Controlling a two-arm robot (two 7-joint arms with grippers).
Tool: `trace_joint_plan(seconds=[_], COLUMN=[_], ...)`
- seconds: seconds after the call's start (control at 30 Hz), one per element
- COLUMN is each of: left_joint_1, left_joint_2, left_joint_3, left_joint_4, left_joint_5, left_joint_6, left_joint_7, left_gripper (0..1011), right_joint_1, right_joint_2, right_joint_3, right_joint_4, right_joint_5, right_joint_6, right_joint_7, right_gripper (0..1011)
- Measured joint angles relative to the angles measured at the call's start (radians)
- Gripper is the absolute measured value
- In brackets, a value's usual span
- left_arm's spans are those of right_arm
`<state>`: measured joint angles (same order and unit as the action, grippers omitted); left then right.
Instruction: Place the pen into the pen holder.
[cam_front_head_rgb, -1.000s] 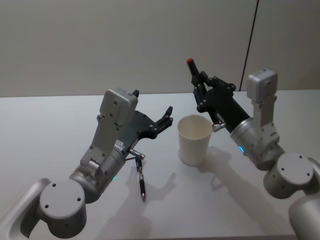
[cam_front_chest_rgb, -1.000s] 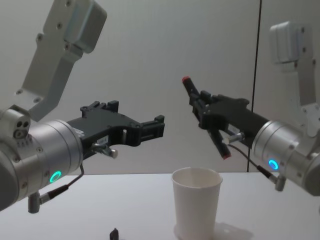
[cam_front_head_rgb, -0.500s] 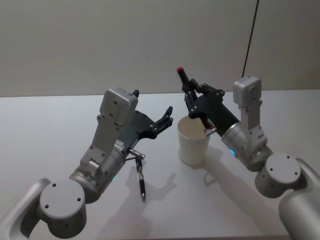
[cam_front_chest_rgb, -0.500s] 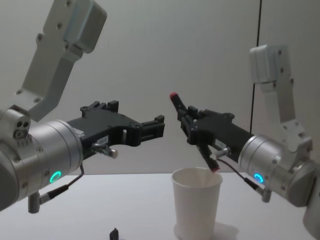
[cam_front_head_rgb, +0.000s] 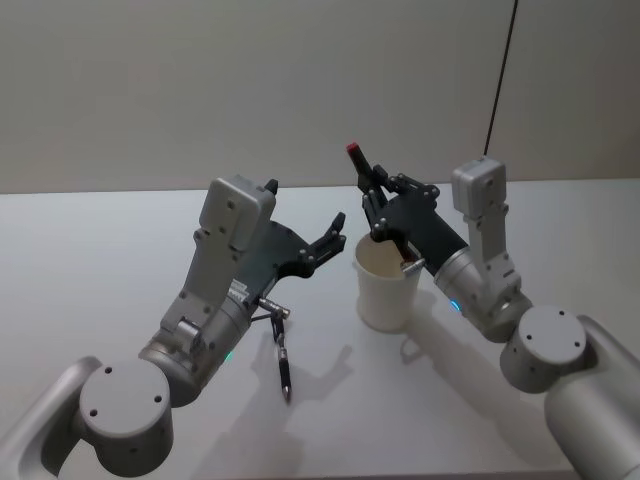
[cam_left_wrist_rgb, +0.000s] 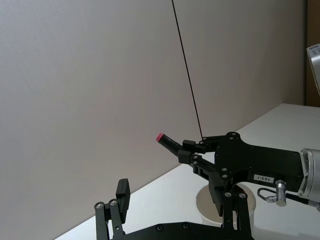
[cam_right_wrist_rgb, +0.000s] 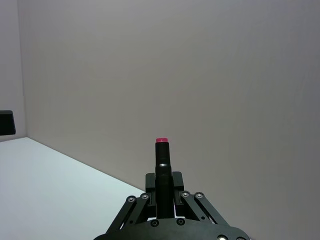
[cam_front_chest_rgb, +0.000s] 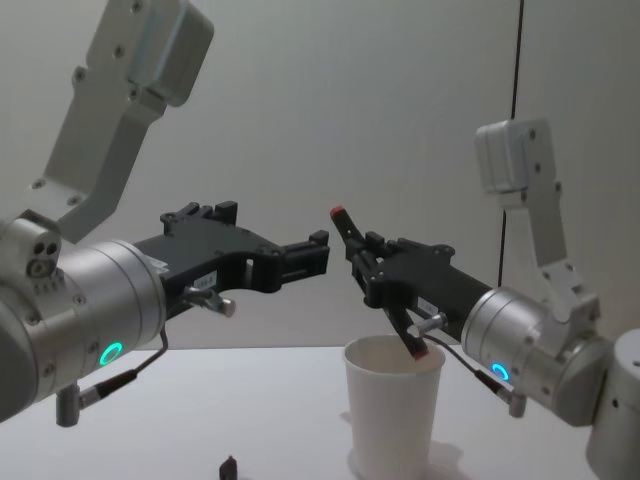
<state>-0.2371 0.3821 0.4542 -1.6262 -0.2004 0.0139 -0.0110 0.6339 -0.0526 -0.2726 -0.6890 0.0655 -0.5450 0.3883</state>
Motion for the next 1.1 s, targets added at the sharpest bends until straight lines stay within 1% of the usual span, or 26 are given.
trace_joint_plan(seconds=[0.07,0.13,0.17,0.27,0.3,0.33,0.4,0.53,0.57,0.67,0.8,0.87,0.97,1.0,1.03,1.1], left_joint_1=[0.0,0.0,0.0,0.0,0.0,0.0,0.0,0.0,0.0,0.0,0.0,0.0,0.0,0.0,0.0,0.0], left_joint_2=[0.0,0.0,0.0,0.0,0.0,0.0,0.0,0.0,0.0,0.0,0.0,0.0,0.0,0.0,0.0,0.0], left_joint_3=[0.0,0.0,0.0,0.0,0.0,0.0,0.0,0.0,0.0,0.0,0.0,0.0,0.0,0.0,0.0,0.0], left_joint_4=[0.0,0.0,0.0,0.0,0.0,0.0,0.0,0.0,0.0,0.0,0.0,0.0,0.0,0.0,0.0,0.0], left_joint_5=[0.0,0.0,0.0,0.0,0.0,0.0,0.0,0.0,0.0,0.0,0.0,0.0,0.0,0.0,0.0,0.0], left_joint_6=[0.0,0.0,0.0,0.0,0.0,0.0,0.0,0.0,0.0,0.0,0.0,0.0,0.0,0.0,0.0,0.0], left_joint_7=[0.0,0.0,0.0,0.0,0.0,0.0,0.0,0.0,0.0,0.0,0.0,0.0,0.0,0.0,0.0,0.0], left_gripper=[1004,1004,1004,1004,1004,1004,1004,1004,1004,1004,1004,1004,1004,1004,1004,1004], right_joint_1=[0.012,0.022,0.022,0.036,0.036,0.041,0.046,0.052,0.052,0.052,0.043,0.037,0.022,0.017,0.007,-0.004], right_joint_2=[-0.003,-0.006,-0.006,-0.01,-0.01,-0.012,-0.014,-0.015,-0.015,-0.015,-0.013,-0.011,-0.006,-0.004,-0.002,0.002], right_joint_3=[0.0,0.0,0.0,0.001,0.001,0.001,0.001,0.001,0.002,0.002,0.003,0.004,0.005,0.006,0.007,0.008], right_joint_4=[0.025,0.044,0.044,0.074,0.074,0.083,0.095,0.107,0.108,0.108,0.091,0.077,0.048,0.035,0.015,-0.007], right_joint_5=[-0.001,-0.002,-0.002,-0.002,-0.002,-0.002,-0.002,0.0,0.0,0.002,0.008,0.011,0.018,0.02,0.024,0.029], right_joint_6=[-0.009,-0.018,-0.018,-0.032,-0.032,-0.037,-0.042,-0.049,-0.05,-0.052,-0.05,-0.046,-0.035,-0.032,-0.025,-0.014], right_joint_7=[0.0,0.0,0.0,0.001,0.001,0.002,0.004,0.007,0.009,0.01,0.013,0.013,0.013,0.013,0.012,0.008], right_gripper=[181,208,243,330,379,400,474,580,642,721,852,888,979,979,1001,1001])
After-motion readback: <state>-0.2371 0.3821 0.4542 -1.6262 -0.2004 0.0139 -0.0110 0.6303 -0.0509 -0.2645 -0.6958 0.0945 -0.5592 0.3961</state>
